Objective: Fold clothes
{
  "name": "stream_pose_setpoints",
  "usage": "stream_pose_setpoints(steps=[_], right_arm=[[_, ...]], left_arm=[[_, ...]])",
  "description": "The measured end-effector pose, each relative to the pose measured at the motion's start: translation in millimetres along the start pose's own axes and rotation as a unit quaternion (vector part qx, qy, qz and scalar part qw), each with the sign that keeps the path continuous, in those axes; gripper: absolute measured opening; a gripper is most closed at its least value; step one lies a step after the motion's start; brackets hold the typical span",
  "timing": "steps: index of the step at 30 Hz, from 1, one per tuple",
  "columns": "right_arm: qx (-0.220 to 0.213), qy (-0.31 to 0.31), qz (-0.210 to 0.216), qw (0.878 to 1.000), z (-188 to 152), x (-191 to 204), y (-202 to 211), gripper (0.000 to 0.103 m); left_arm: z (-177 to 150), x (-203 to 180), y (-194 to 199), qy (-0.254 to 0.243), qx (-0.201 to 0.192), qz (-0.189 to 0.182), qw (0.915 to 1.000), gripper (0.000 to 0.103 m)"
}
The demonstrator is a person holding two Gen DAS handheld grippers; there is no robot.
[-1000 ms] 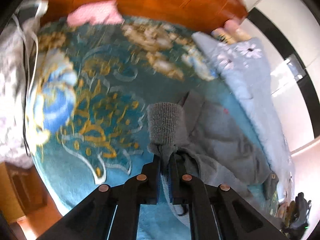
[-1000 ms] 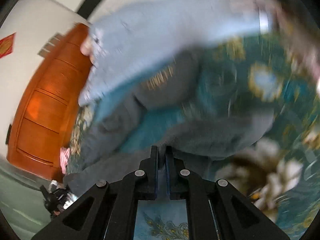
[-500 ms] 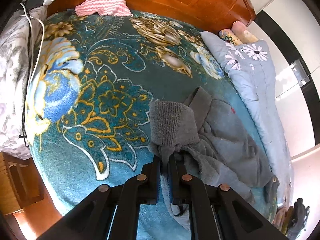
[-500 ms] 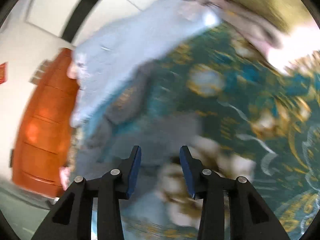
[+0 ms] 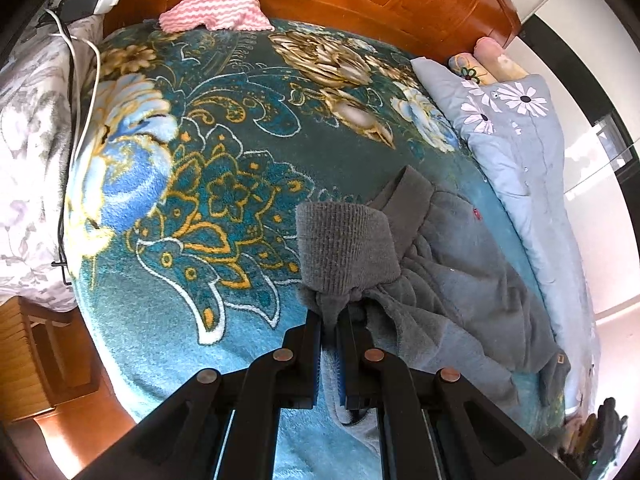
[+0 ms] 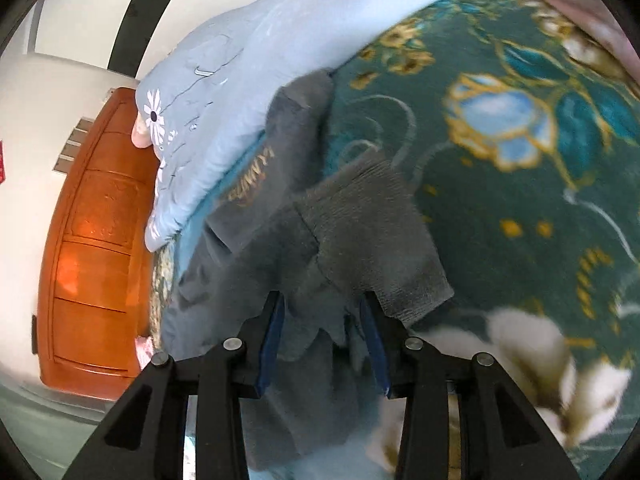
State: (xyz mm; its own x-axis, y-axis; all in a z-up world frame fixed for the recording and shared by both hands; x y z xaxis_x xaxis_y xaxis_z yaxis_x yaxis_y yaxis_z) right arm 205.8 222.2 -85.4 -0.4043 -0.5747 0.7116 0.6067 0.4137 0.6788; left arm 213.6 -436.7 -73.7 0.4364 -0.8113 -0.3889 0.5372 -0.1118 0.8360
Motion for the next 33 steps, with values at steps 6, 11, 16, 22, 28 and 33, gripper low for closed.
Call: stream_pose_setpoints(steps=[6, 11, 16, 22, 28, 33], right_arm=[[-0.023, 0.000, -0.017, 1.000, 7, -26, 24, 0.042], [-0.007, -0.060, -0.008, 0.998, -3, -62, 12, 0.042], [-0.016, -0.078, 0.003, 0.997, 1, -54, -5, 0.042], [-0.033, -0.107, 0.014, 0.994, 3, -44, -18, 0.019], [-0.083, -0.105, 0.030, 0.991, 12, -29, 26, 0.006], [-0.155, -0.068, 0.043, 0.985, 29, -17, 116, 0.005]], left_arm=[[-5, 6, -5, 0.011, 0.005, 0.007, 0.9999, 0.007], [-7, 4, -11, 0.013, 0.009, 0.012, 0.9998, 0.007], [-7, 4, -9, 0.014, 0.008, 0.008, 0.9998, 0.007], [-8, 7, -7, 0.030, 0.006, -0.008, 0.9995, 0.007], [-4, 5, 3, 0.032, -0.007, -0.025, 0.9992, 0.007], [7, -6, 20, 0.029, -0.027, -0.055, 0.9977, 0.006]])
Point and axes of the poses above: each gripper's, at about its wrist camera, not at the fingertips, and y roughly against the way its jaws point, x to its left, z to its top, the point moved 9 cm from there along -y, roughly the way its jaws point, and after that the axes turned 3 degrees about -y, right-handed, at the moved point
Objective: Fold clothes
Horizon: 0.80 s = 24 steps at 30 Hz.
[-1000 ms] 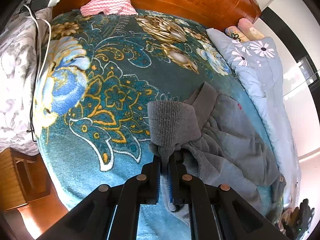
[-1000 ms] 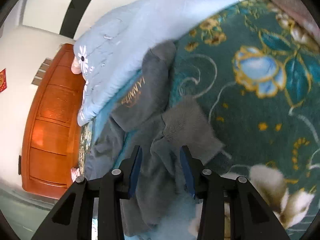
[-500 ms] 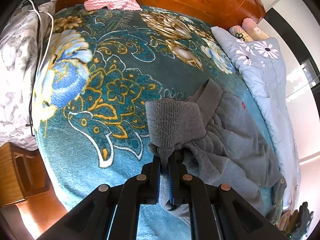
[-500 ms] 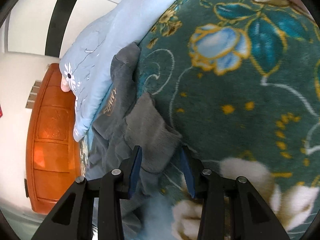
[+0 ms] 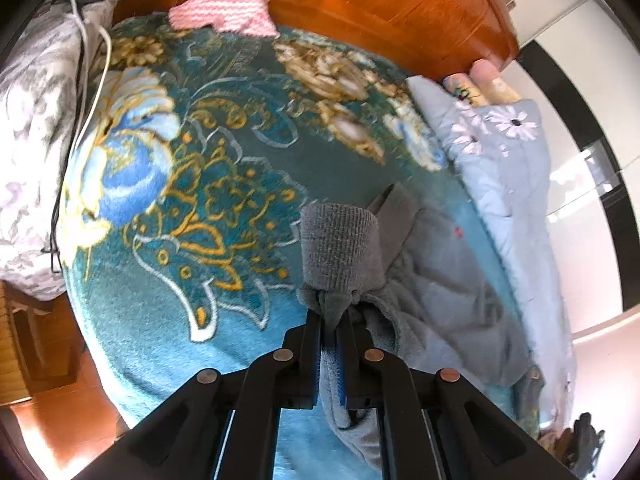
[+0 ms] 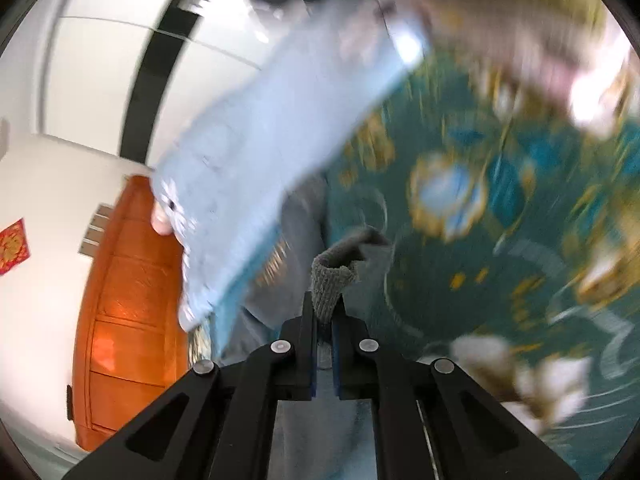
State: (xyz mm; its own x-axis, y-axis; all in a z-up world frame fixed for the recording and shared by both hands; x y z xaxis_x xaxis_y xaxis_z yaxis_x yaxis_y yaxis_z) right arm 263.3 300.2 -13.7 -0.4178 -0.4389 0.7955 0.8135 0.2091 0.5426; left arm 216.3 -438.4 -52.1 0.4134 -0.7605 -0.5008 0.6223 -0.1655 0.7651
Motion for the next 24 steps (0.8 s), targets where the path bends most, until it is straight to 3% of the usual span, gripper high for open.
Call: stream_pose_setpoints(steps=[4, 6, 8, 13, 17, 24], right_arm=[[-0.049, 0.037, 0.011, 0.998, 21, 6, 77, 0.005], [-0.054, 0.056, -0.011, 0.997, 15, -13, 104, 0.005], [-0.033, 0.046, -0.043, 0.997, 2, -46, 109, 0.005], [0.026, -0.030, -0.113, 0.993, -40, -130, 102, 0.005], [0.031, -0.060, -0.117, 0.991, -52, -152, 106, 0.005], [0.036, -0.015, -0.125, 0.991, -50, -141, 114, 0.005]], left_arm=[[5, -12, 19, -0.003, -0.014, -0.048, 0.9987, 0.006], [-1, -11, 22, -0.007, -0.013, -0.058, 0.9982, 0.006], [-14, -3, 15, -0.014, -0.001, -0.049, 0.9987, 0.006], [-51, 40, -14, 0.028, 0.052, -0.015, 0.9981, 0.006], [-48, 38, -9, 0.026, 0.047, -0.015, 0.9984, 0.006], [-28, 29, 1, 0.003, 0.023, -0.006, 0.9997, 0.006]])
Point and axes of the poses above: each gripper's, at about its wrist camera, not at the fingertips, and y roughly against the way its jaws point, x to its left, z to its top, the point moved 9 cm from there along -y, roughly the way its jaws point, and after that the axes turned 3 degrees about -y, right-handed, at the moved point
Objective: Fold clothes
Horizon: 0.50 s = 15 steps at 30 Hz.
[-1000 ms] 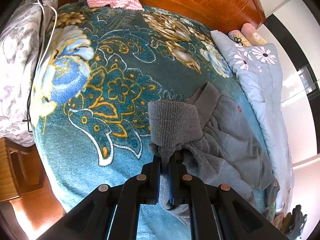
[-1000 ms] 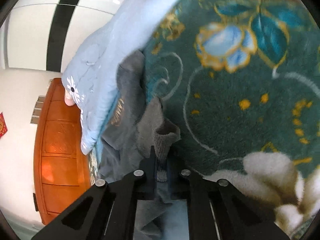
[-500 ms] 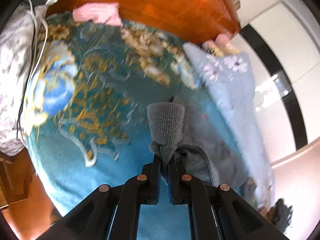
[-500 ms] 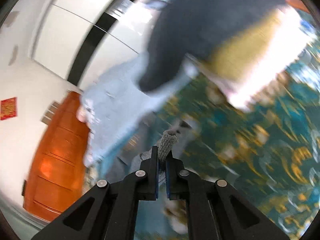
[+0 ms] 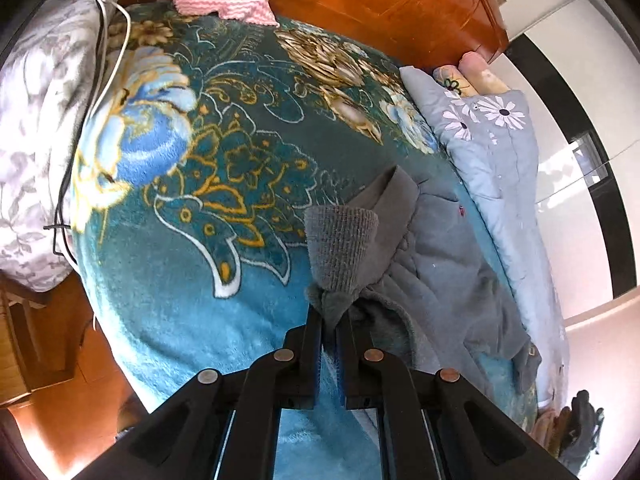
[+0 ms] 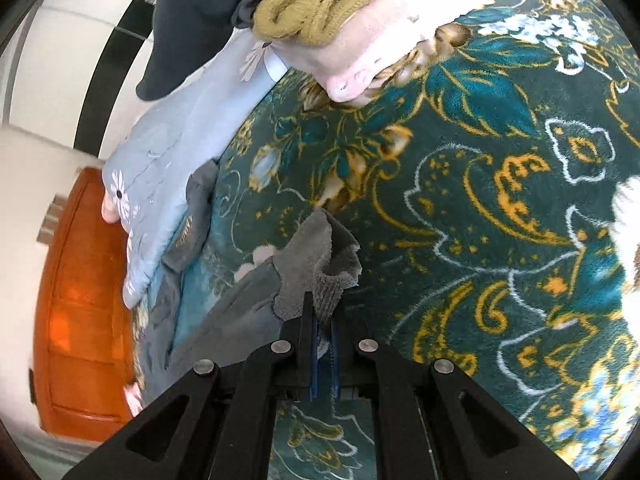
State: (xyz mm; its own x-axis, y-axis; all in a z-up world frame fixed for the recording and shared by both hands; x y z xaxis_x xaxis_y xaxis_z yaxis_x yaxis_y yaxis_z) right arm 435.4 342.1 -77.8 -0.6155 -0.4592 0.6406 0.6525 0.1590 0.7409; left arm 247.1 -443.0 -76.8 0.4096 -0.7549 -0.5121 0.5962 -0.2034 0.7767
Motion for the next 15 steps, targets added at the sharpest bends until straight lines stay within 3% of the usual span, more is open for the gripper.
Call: stream_pose_setpoints(steps=[5, 9, 15], right_arm=[[0.030, -0.020, -0.001, 0.999, -22, -13, -12, 0.005], [0.041, -0.030, 0.003, 0.999, -26, -22, -15, 0.007], [0.029, 0.043, -0.034, 0.998, -10, -15, 1, 0.018]], left_arm=[[5, 20, -7, 0.020, 0.008, 0.011, 0.9997, 0.006], [3, 13, -8, -0.014, 0.008, 0.027, 0.9995, 0.006], [-4, 16, -8, -0.016, 0.010, 0.022, 0.9996, 0.008]])
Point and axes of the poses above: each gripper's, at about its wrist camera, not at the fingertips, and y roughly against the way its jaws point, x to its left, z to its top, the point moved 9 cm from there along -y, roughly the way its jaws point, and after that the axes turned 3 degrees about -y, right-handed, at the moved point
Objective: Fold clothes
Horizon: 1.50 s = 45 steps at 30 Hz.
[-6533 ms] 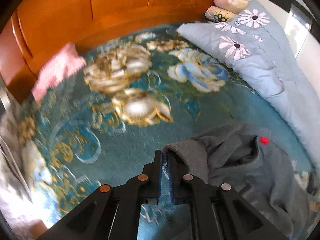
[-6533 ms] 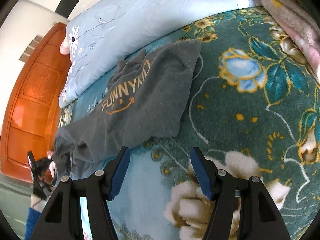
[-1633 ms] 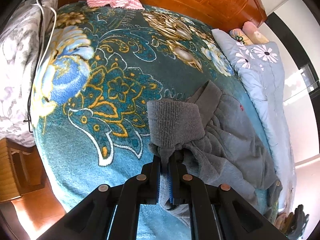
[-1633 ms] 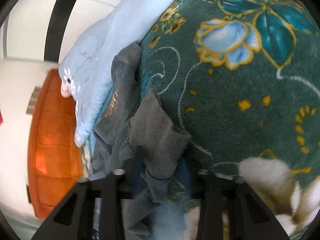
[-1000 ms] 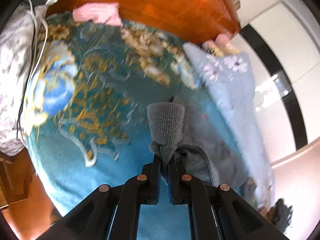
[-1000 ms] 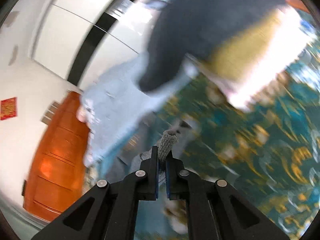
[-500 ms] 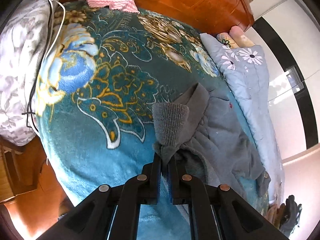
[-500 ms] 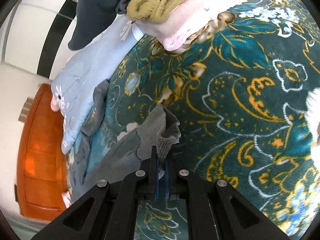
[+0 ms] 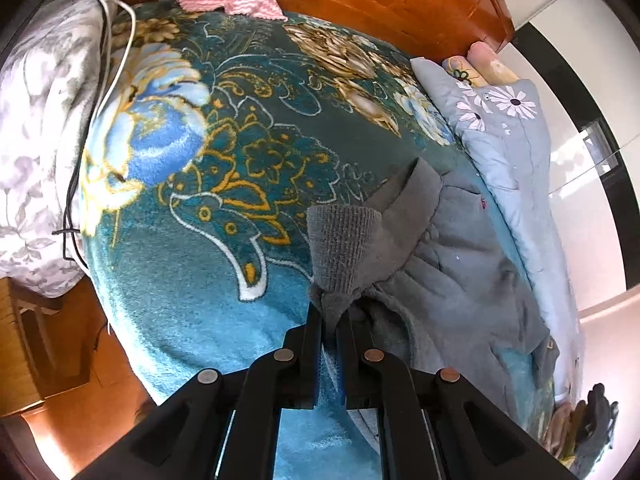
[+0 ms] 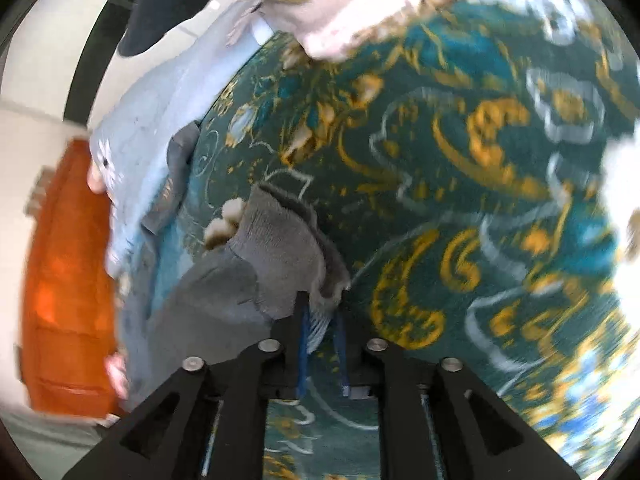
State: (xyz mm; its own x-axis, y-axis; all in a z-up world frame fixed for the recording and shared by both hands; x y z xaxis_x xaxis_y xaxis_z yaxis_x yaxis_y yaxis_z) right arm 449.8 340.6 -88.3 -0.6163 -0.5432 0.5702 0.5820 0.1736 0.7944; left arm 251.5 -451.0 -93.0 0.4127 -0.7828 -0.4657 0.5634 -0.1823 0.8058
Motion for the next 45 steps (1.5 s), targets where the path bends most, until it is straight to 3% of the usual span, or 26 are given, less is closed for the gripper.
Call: stream_pose_setpoints(steps=[3, 6, 8, 10, 15, 19, 22, 25, 29, 34, 41, 45], right_arm=[[-0.017, 0.027, -0.017, 0.999, 15, 2, 10, 0.019], [-0.019, 0.036, 0.005, 0.999, 29, 11, 7, 0.020], [-0.009, 0.047, 0.023, 0.999, 33, 22, -2, 0.028], [0.004, 0.057, 0.031, 0.998, 34, 28, -11, 0.031], [0.025, 0.061, 0.034, 0.997, 37, 29, -30, 0.031], [0.036, 0.076, 0.076, 0.994, 31, 41, -26, 0.031], [0.049, 0.089, 0.103, 0.989, 27, 48, -22, 0.031], [0.057, 0.098, 0.113, 0.987, 26, 50, -26, 0.031], [0.076, 0.110, 0.080, 0.988, 26, 40, -42, 0.031], [0.083, 0.103, 0.079, 0.988, 33, 32, -55, 0.031], [0.080, 0.101, 0.100, 0.987, 47, 33, -51, 0.031], [0.092, 0.099, 0.140, 0.981, 41, 39, -48, 0.031]], left_arm=[[-1, 2, -1, 0.001, 0.003, 0.004, 1.0000, 0.010], [0, 0, 0, 0.001, 0.003, 0.001, 1.0000, 0.010], [2, -3, 5, 0.002, -0.002, -0.003, 1.0000, 0.013], [5, -5, 11, -0.001, -0.008, -0.002, 1.0000, 0.030], [9, -4, 26, -0.019, -0.027, 0.030, 0.9990, 0.037], [20, 4, 52, 0.001, -0.073, 0.051, 0.9960, 0.045], [23, -1, 62, 0.001, -0.080, 0.050, 0.9956, 0.047], [16, -18, 59, -0.029, -0.074, 0.050, 0.9956, 0.048], [-5, -49, 43, -0.076, -0.051, 0.046, 0.9948, 0.048], [-32, -78, 28, -0.116, -0.026, 0.042, 0.9921, 0.048], [-51, -90, 26, -0.129, -0.014, 0.041, 0.9907, 0.048], [-58, -95, 20, -0.136, -0.005, 0.050, 0.9895, 0.049]])
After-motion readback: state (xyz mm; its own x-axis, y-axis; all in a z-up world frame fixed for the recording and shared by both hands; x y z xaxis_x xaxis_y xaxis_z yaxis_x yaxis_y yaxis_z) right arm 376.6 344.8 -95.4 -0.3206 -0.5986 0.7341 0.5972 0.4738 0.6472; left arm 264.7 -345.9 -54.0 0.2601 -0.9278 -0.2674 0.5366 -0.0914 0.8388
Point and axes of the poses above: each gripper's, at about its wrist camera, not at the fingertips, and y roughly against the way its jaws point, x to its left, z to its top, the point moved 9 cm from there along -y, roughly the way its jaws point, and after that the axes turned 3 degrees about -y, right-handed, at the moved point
